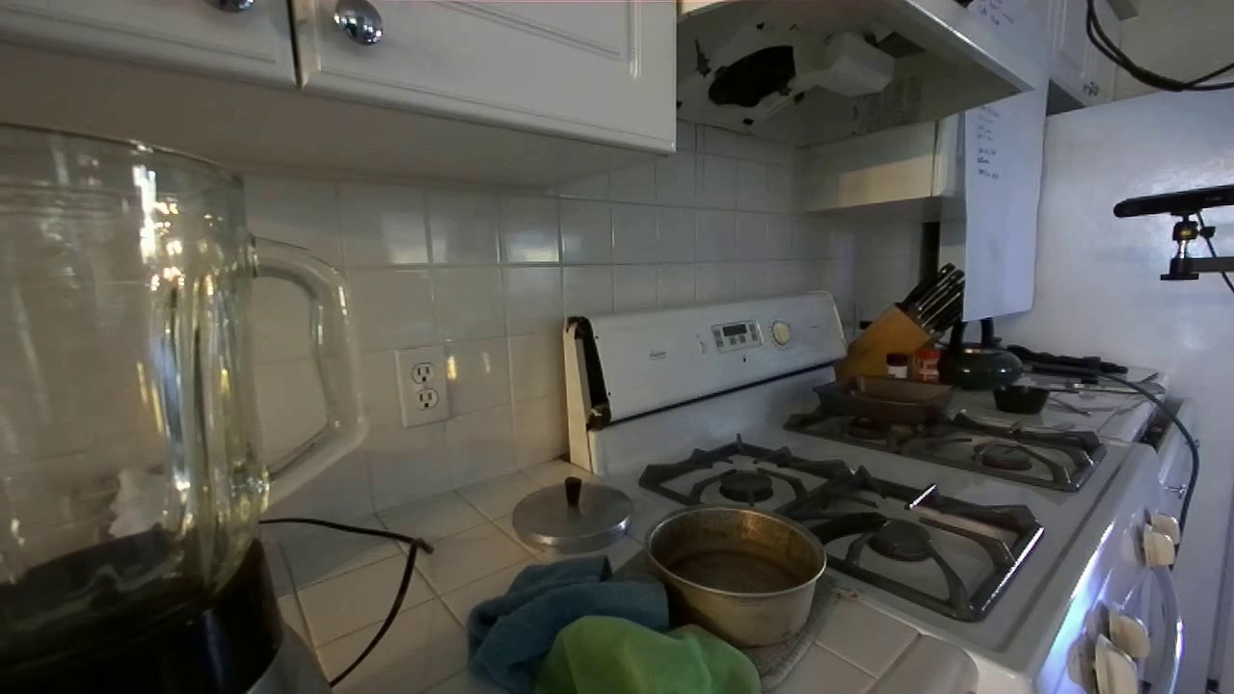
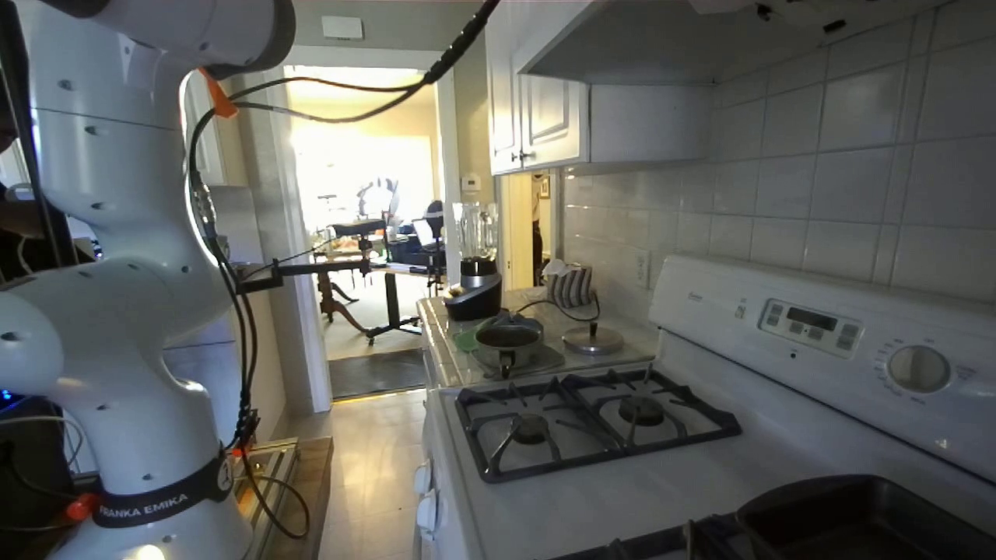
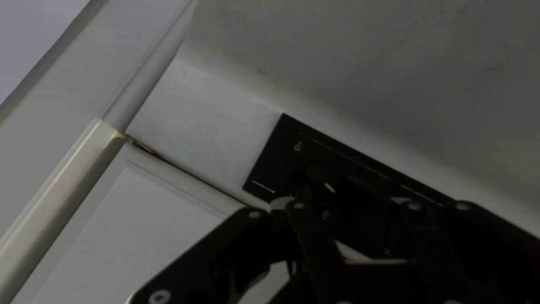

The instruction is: Turn on the light

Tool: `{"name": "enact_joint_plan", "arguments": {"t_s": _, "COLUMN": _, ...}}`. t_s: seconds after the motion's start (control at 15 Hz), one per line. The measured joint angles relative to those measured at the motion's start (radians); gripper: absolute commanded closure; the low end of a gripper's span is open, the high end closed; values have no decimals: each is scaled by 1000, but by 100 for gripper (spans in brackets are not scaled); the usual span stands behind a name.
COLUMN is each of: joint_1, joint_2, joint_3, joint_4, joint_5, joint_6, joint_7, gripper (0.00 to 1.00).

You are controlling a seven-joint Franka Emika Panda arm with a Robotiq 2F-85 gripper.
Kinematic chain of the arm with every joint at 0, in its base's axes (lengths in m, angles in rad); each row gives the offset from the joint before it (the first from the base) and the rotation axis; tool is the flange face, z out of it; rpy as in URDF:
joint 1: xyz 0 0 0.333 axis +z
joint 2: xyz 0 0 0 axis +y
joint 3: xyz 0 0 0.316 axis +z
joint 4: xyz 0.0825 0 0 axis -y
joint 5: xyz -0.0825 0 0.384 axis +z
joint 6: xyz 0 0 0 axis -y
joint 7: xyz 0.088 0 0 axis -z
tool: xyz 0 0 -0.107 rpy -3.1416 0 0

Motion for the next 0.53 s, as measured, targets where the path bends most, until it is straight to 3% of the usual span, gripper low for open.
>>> {"name": "enact_joint_plan", "arguments": {"t_s": 0.13, "joint_1": -2, "joint_2": -1, "joint_3": 0, "joint_4": 1, "joint_5": 0, "joint_6": 1, "joint_7": -7, "gripper": 100}}
{"name": "enact_joint_plan", "arguments": {"t_s": 0.4, "joint_1": -9, "joint_2": 2, "joint_3": -4, "joint_4": 2, "joint_5": 0, "joint_6": 8, "joint_7": -14, "gripper": 99}}
{"name": "enact_joint_plan", "arguments": {"t_s": 0.47, "joint_1": -9, "joint_2": 2, "joint_3": -4, "joint_4": 2, "joint_5": 0, "joint_6": 8, "joint_7": -14, "gripper": 88}}
{"name": "enact_joint_plan", "arguments": {"t_s": 0.53, "joint_1": -10, "joint_2": 2, "joint_3": -4, "joint_4": 2, "joint_5": 0, "joint_6": 8, "joint_7": -14, "gripper": 69}}
